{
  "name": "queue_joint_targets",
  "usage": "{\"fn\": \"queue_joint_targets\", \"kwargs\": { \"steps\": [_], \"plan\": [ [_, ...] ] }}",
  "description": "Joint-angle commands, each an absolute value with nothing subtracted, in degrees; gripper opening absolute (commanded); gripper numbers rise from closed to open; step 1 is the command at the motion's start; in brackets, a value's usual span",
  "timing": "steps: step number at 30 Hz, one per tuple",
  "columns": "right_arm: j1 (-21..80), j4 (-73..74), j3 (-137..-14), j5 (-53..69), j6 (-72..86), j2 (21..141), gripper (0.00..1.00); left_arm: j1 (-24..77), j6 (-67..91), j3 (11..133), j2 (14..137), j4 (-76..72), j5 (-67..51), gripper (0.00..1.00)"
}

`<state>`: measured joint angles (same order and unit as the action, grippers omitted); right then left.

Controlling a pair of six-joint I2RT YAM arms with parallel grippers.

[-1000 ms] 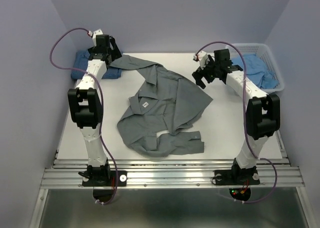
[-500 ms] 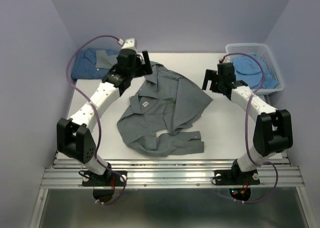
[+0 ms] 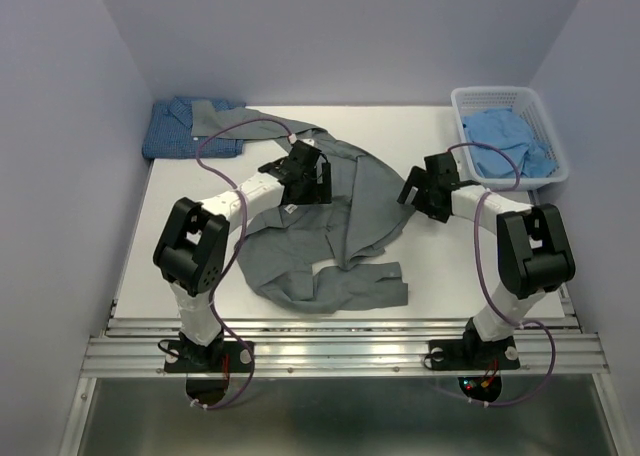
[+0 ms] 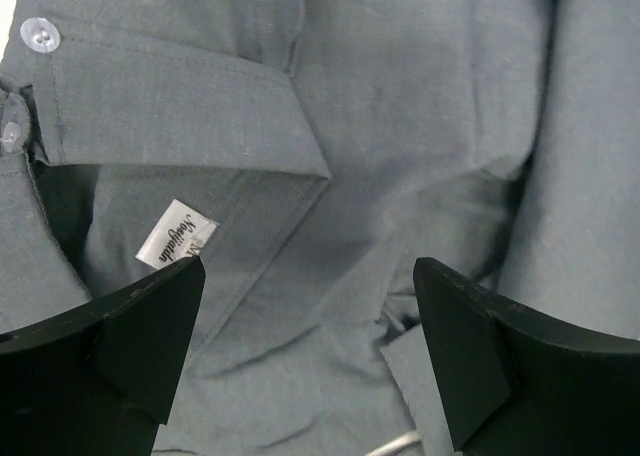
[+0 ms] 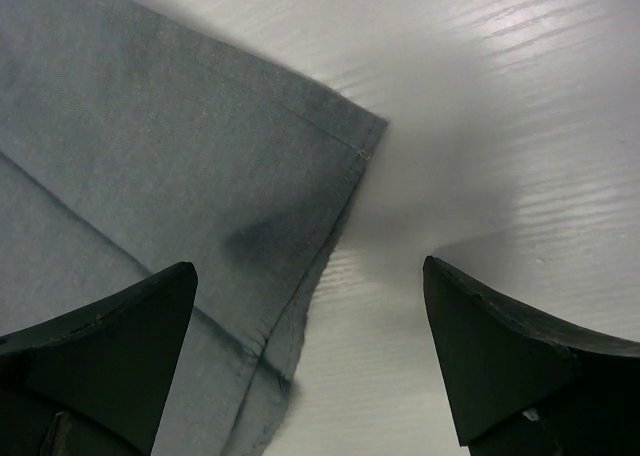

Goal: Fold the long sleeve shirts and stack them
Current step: Flatten the shirt out

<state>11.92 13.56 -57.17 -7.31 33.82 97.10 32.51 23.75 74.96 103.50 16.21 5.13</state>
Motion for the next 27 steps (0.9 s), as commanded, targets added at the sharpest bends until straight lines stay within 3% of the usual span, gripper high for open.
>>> {"fn": "queue_joint_targets", "kwargs": {
  "steps": [1, 7, 10, 14, 15, 19, 20, 22, 23, 26, 27],
  "plan": [
    [11.87, 7.65, -56.25, -6.42, 37.96, 99.05, 1.0, 32.17, 30.75, 77.87, 105.29, 17.58, 9.84, 0.99],
    [13.01, 5.36, -55.63, -6.77, 38.14, 101.24, 1.0, 31.91, 39.97, 79.8, 109.07, 14.6, 15.38, 0.99],
    [13.53, 5.36, -55.9, -7.2, 38.41, 102.57, 1.0, 31.64, 41.31, 80.33, 110.47, 12.05, 15.12, 0.91],
    [13.54, 5.36, -55.9, -8.78, 38.41, 102.66, 0.99, 31.47, 42.18, 83.14, 114.25, 13.7, 16.69, 0.76],
    [13.54, 5.54, -55.9, -9.05, 38.15, 102.66, 0.98, 31.29, 42.62, 84.01, 115.3, 14.76, 17.57, 0.66],
    [14.06, 6.42, -56.16, -9.76, 37.18, 103.09, 0.94, 30.41, 44.03, 83.85, 114.88, 12.66, 16.88, 0.44],
    [14.06, 6.33, -56.16, -9.84, 36.83, 103.27, 0.91, 30.15, 44.29, 84.11, 114.61, 12.31, 16.87, 0.28],
    [14.58, 6.33, -56.16, -10.11, 36.48, 103.62, 0.8, 29.88, 44.12, 84.9, 114.35, 12.74, 17.14, 0.1],
    [14.59, 6.24, -56.34, -10.28, 36.21, 103.8, 0.62, 29.62, 44.12, 85.25, 113.82, 13.09, 17.49, 0.0],
    [14.59, 6.68, -57.56, -15.0, 35.51, 104.15, 0.28, 28.31, 42.99, 84.21, 110.32, 12.93, 16.45, 0.0],
    [14.59, 7.29, -58.18, -15.03, 35.16, 104.15, 0.22, 27.87, 42.98, 83.5, 109.0, 12.66, 15.83, 0.0]
  ]
}}
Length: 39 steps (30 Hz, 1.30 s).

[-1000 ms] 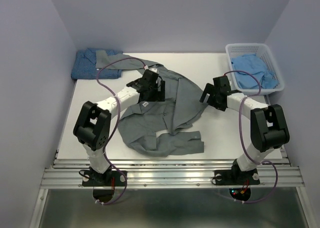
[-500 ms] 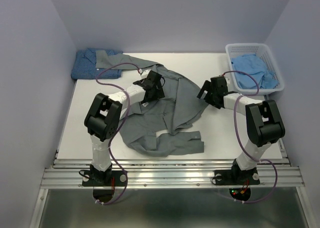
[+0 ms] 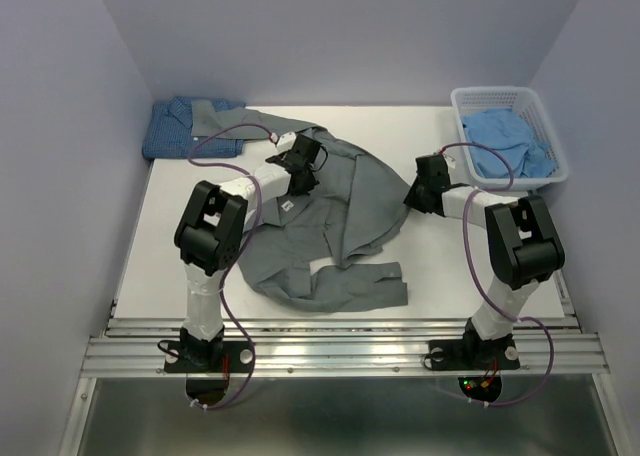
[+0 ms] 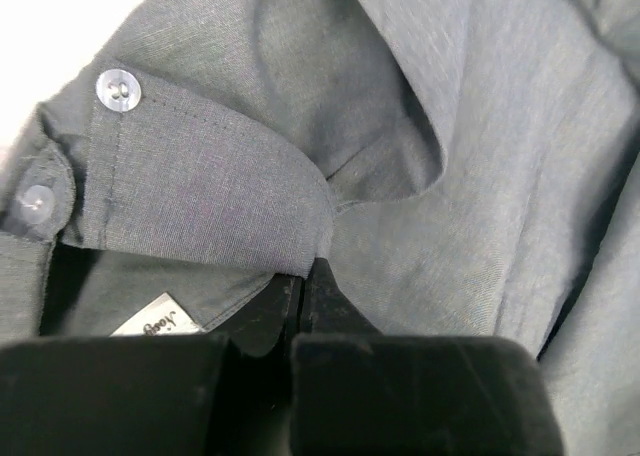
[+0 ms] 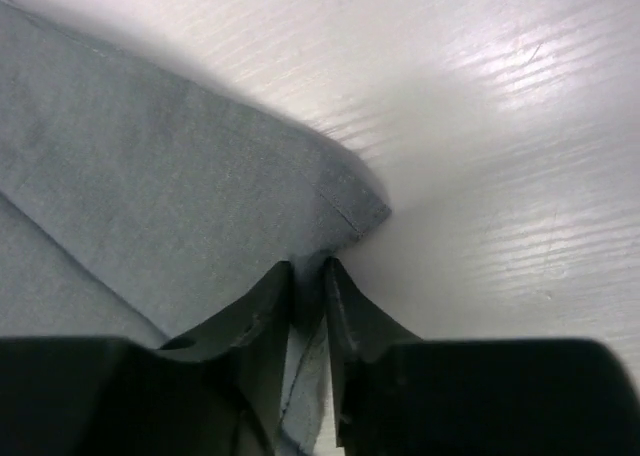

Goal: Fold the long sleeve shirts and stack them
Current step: Flatten the shirt out

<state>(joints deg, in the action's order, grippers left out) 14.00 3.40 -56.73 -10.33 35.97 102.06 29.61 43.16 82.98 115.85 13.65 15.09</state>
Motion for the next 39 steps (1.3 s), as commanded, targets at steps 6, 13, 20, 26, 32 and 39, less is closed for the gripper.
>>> {"fn": "queue_joint_targets", "kwargs": {
  "steps": [6, 13, 20, 26, 32, 39],
  "plan": [
    [14.59, 8.35, -63.88, -25.66, 26.47, 103.18, 0.01, 21.11, 37.19, 79.54, 99.25, 11.78, 8.47, 0.0],
    [13.28, 7.47, -77.48, -27.62, 1.99, 107.12, 0.01, 10.82, 30.94, 86.38, 100.62, 13.09, 2.64, 0.0],
    [10.63, 4.82, -96.71, -27.26, -22.83, 118.64, 0.14, 4.13, 26.73, 103.87, 113.81, 19.15, 2.81, 0.23],
    [9.93, 9.05, -116.08, -32.16, -30.94, 131.65, 0.84, 2.02, 26.1, 114.34, 118.74, 23.64, 4.56, 0.96],
    [11.94, 17.48, -115.96, -17.18, -18.21, 121.67, 1.0, 1.76, 25.93, 109.7, 111.81, 21.19, 1.5, 0.99],
    [14.23, 8.35, -87.11, 13.52, 3.92, 103.72, 1.0, 5.96, 28.47, 84.15, 96.53, 12.82, -7.12, 0.99]
  ]
}}
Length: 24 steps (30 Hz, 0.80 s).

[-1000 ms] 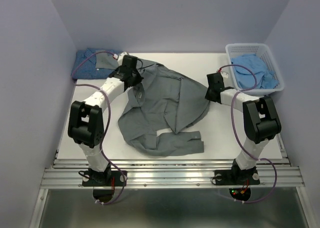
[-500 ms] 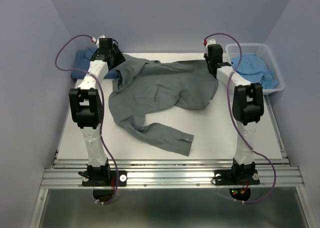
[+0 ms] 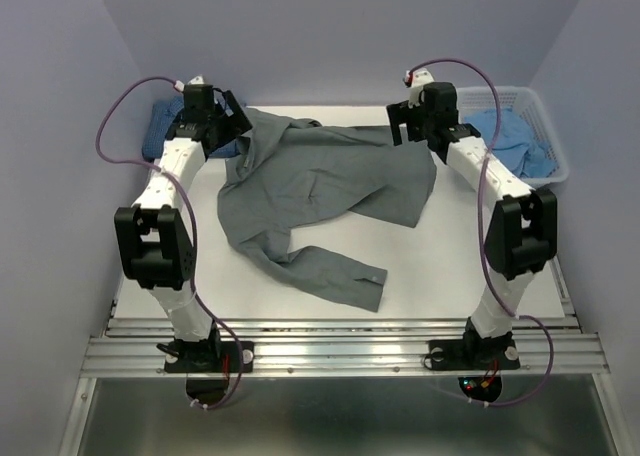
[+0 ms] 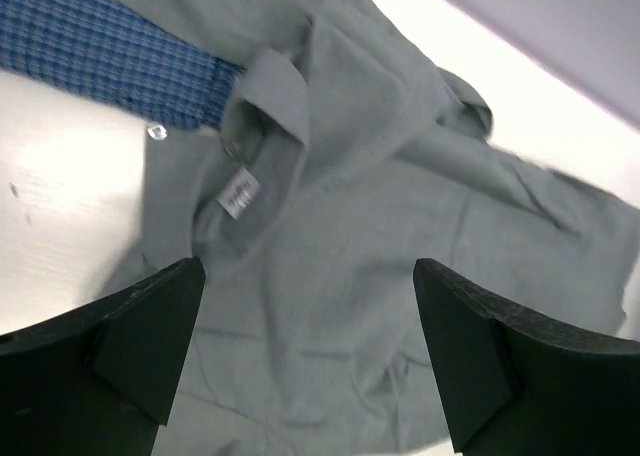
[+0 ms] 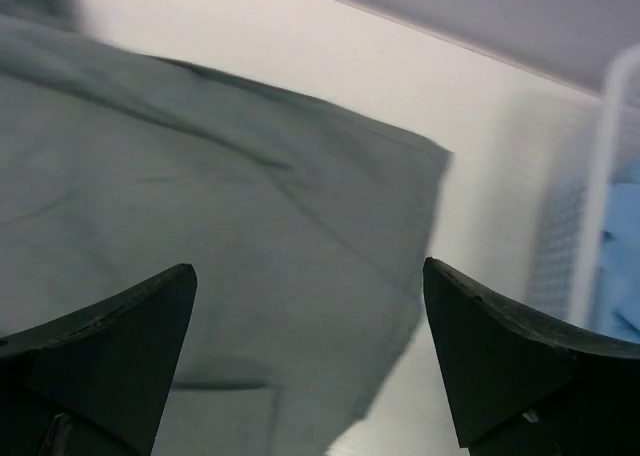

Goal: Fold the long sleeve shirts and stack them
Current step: Flatten the shirt out

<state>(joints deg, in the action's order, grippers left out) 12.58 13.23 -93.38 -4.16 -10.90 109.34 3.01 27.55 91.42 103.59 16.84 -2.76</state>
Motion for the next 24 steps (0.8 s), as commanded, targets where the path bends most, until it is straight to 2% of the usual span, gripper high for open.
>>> {"fn": "queue_joint_targets", "kwargs": {
  "steps": [1, 6, 13, 18, 24],
  "plan": [
    [14.24, 9.92, -85.36, 13.8, 7.96, 103.28, 1.0, 6.59, 29.26, 81.94, 94.24, 13.62, -6.6, 0.99],
    [15.38, 15.46, -81.39, 5.47, 12.31, 102.66, 1.0, 7.65, 35.32, 64.21, 84.67, 18.44, -0.55, 0.99],
    [17.05, 25.13, -83.5, -5.96, 13.87, 107.49, 1.0, 7.65, 45.16, 47.4, 73.84, 26.97, 5.88, 0.99],
    [17.67, 22.07, -82.53, -7.3, 15.56, 109.68, 1.0, 7.65, 49.65, 42.63, 71.81, 26.9, 8.17, 0.99],
    [17.67, 17.32, -79.02, -4.83, 15.29, 111.36, 1.0, 7.65, 51.5, 39.11, 76.19, 16.37, 4.49, 0.99]
  ]
}}
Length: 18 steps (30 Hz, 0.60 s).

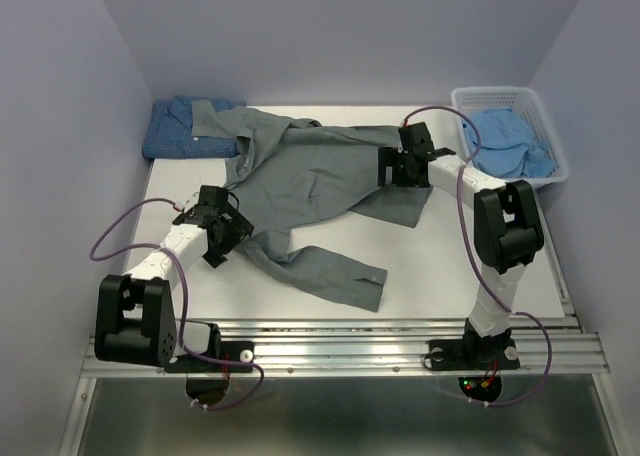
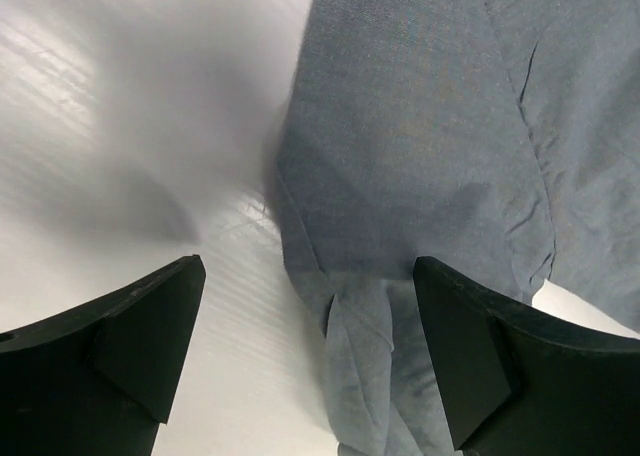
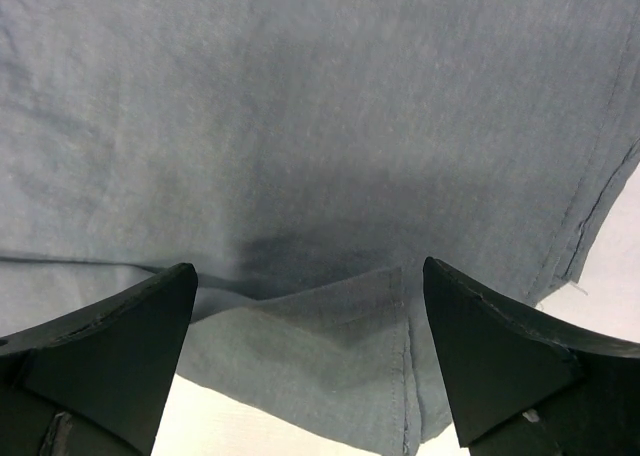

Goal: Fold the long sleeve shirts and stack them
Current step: Flatten the shirt out

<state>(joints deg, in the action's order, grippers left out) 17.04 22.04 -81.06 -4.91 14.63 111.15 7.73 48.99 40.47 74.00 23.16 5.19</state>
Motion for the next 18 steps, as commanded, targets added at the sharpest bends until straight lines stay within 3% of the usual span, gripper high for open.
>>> {"fn": "queue_joint_targets", "kwargs": {
  "steps": [1, 2, 4, 5, 6, 7, 8, 10, 11, 18],
  "plan": [
    [17.67, 17.05, -78.58, -5.01, 15.47, 111.36, 0.98, 7.65, 51.24, 39.55, 77.16, 15.48, 3.87, 0.98],
    [17.67, 16.7, -77.88, -4.84, 15.21, 111.27, 0.86, 7.65, 50.89, 39.55, 78.91, 14.6, 2.48, 0.89],
    [18.19, 16.35, -77.17, -5.36, 15.47, 110.92, 0.74, 7.65, 50.28, 39.38, 80.24, 11.79, 1.58, 0.76],
    [18.19, 16.09, -76.91, -5.45, 15.47, 110.74, 0.62, 7.65, 50.27, 39.38, 80.85, 11.17, 1.41, 0.65],
    [18.19, 15.82, -76.3, -5.62, 15.47, 110.66, 0.53, 7.65, 49.93, 40.07, 81.9, 10.55, 1.23, 0.35],
    [18.19, 15.73, -76.03, -5.54, 15.47, 110.39, 0.45, 7.65, 49.66, 40.6, 82.35, 10.63, 1.06, 0.16],
    [18.19, 15.99, -75.76, -5.54, 16.08, 109.69, 0.29, 7.65, 49.57, 40.95, 82.61, 10.55, 0.79, 0.0],
    [18.19, 16.08, -74.11, -5.8, 16.43, 107.94, 0.16, 7.73, 48.96, 41.39, 81.57, 9.85, 0.26, 0.0],
    [18.72, 15.56, -73.31, -6.24, 16.87, 105.32, 0.02, 7.91, 48.96, 41.4, 80.78, 9.67, 0.26, 0.0],
    [19.25, 24.86, -71.46, -13.0, 20.12, 93.18, 0.02, 8.0, 48.34, 41.74, 67.35, 12.29, 0.53, 0.0]
  ]
}}
